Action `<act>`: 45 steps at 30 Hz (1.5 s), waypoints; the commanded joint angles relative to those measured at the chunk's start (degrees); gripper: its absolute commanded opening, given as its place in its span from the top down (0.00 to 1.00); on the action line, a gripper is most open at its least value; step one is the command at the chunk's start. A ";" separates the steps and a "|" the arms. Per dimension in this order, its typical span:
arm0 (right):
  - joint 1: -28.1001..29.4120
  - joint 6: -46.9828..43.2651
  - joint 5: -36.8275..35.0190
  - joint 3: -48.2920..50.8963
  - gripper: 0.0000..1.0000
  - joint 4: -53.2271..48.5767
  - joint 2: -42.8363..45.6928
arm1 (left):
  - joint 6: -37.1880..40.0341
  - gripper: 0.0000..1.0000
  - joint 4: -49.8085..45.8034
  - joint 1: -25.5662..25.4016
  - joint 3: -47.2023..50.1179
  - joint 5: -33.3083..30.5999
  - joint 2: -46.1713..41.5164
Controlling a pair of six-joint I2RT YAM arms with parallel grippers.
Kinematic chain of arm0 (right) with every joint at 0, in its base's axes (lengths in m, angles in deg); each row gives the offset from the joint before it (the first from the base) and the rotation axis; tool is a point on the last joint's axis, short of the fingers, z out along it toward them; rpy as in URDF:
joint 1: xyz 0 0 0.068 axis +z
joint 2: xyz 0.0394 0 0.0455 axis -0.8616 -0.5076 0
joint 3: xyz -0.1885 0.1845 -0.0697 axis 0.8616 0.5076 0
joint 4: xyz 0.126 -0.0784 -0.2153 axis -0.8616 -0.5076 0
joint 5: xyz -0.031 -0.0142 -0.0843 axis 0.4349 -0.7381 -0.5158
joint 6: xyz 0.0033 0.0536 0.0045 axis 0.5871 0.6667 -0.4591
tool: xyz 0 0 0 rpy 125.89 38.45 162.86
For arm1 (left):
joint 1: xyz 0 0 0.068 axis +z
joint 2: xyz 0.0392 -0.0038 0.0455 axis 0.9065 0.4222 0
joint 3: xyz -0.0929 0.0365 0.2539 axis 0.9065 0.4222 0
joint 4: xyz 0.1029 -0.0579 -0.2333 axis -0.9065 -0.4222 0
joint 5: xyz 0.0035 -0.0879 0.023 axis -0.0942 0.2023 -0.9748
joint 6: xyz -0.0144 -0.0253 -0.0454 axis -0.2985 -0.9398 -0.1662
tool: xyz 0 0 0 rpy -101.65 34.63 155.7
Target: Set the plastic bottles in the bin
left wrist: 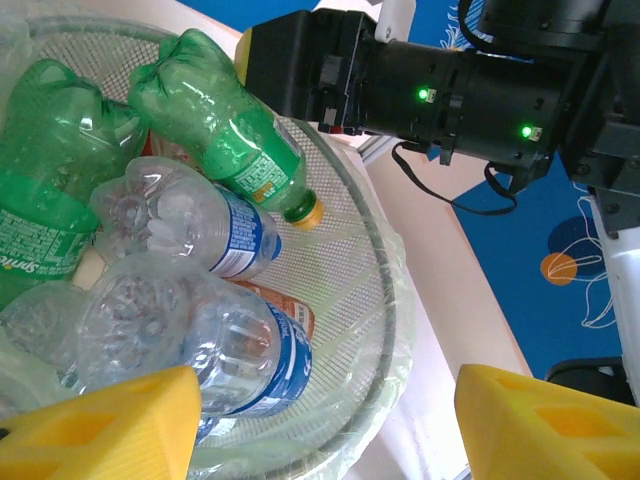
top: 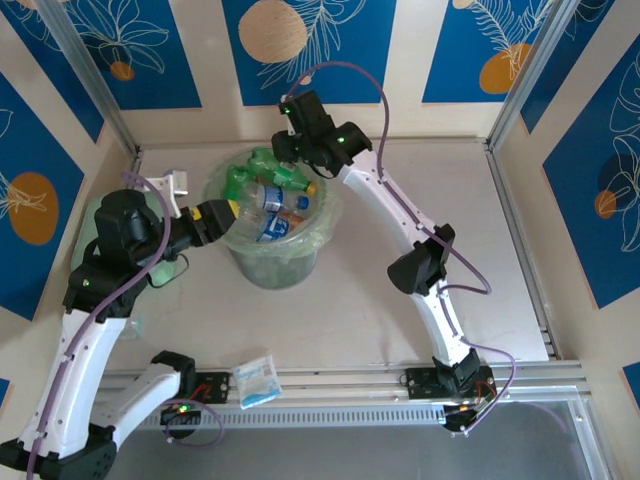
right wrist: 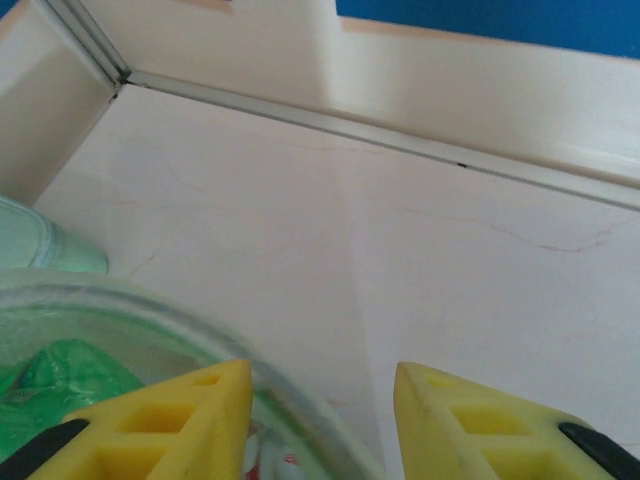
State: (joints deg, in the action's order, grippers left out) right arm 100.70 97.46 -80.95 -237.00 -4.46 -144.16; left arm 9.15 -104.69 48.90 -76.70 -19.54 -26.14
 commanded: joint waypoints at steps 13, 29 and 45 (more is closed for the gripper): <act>4.96 -4.31 -10.10 -5.24 0.45 -4.87 1.97 | 1.22 0.32 -0.66 0.04 -0.15 -0.53 -0.77; 6.73 -4.47 -8.35 -3.89 0.44 -4.55 0.11 | 1.24 0.32 -1.26 0.04 -0.71 -0.55 -0.77; 6.14 -3.07 -6.90 -5.81 0.38 -4.42 10.00 | 3.67 0.32 -3.16 0.04 -7.69 -2.56 4.20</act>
State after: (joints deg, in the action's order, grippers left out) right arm 107.24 93.57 -88.69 -242.18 -8.98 -141.07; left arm 10.66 -106.98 48.90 -81.42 -20.54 -22.86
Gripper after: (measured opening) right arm 0.621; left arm 0.683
